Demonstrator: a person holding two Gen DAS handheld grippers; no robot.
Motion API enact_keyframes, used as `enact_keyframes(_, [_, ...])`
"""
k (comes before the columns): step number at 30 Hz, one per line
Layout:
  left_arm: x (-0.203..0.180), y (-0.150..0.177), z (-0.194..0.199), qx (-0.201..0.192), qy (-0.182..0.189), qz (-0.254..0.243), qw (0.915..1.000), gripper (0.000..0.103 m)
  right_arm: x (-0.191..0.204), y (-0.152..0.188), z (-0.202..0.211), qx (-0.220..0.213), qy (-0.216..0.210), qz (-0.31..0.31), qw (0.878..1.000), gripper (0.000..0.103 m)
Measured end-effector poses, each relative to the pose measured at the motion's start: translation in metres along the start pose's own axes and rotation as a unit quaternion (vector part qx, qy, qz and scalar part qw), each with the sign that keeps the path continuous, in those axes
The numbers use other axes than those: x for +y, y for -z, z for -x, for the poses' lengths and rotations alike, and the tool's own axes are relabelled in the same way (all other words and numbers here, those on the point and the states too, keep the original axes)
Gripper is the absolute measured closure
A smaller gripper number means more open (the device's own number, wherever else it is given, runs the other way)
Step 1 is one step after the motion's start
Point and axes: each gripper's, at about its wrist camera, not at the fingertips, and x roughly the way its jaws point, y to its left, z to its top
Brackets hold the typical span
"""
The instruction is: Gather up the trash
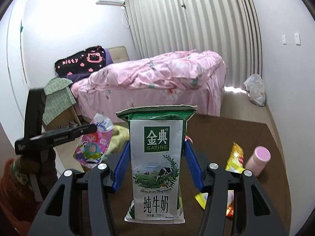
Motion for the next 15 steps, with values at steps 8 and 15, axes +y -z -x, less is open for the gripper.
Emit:
enact_keyframes(8, [0.059,-0.01,0.043,-0.071,-0.065,0.05,0.9941,0.099,0.055,-0.027,-0.025,-0.017,-0.031,0.048,0.998,0.051])
enact_keyframes(15, [0.109,-0.003,0.055,-0.105,-0.14,0.1,0.9796,0.099,0.095,-0.043,-0.059,-0.015,-0.075,0.075,0.994,0.051])
